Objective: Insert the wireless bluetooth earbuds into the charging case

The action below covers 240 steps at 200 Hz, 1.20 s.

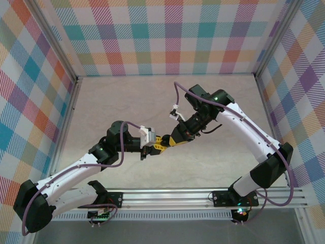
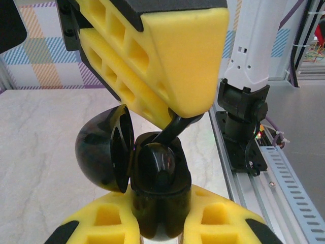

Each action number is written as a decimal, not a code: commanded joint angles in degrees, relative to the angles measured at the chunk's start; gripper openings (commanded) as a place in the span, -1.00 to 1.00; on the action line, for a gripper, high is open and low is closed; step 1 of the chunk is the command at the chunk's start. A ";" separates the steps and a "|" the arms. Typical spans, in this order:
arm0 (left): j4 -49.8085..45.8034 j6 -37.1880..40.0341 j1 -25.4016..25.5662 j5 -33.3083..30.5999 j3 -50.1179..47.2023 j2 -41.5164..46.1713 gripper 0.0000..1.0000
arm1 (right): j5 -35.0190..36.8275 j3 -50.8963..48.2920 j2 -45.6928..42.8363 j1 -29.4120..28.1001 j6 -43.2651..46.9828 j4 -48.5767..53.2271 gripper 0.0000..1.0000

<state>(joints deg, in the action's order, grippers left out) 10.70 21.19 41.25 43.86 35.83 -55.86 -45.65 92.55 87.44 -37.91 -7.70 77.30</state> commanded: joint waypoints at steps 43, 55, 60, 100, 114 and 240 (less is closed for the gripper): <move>2.84 -0.71 1.87 2.86 0.42 2.21 -1.00 | 8.94 3.20 1.58 0.40 -0.31 0.21 -0.68; 2.88 -0.87 1.98 2.80 0.38 2.24 -1.00 | 9.54 3.44 1.57 0.38 -0.30 -0.02 -0.68; 2.92 -0.89 1.93 2.79 0.38 2.21 -1.00 | 9.80 3.59 1.53 0.38 -0.21 -0.11 -0.68; 3.25 -1.41 2.24 2.86 0.38 2.10 -1.00 | 10.33 3.95 1.50 0.39 0.74 -0.57 -0.69; 3.61 -1.74 2.25 2.88 0.46 2.06 -1.00 | 10.23 3.95 1.55 0.38 1.11 -0.58 -0.70; 9.69 -6.34 2.27 2.92 -1.11 2.79 -1.00 | 0.97 0.52 0.22 1.47 6.65 -4.34 -0.82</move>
<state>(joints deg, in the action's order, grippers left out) 12.58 15.42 42.04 42.98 34.17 -55.75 -42.02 94.17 87.66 -37.12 -4.01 75.85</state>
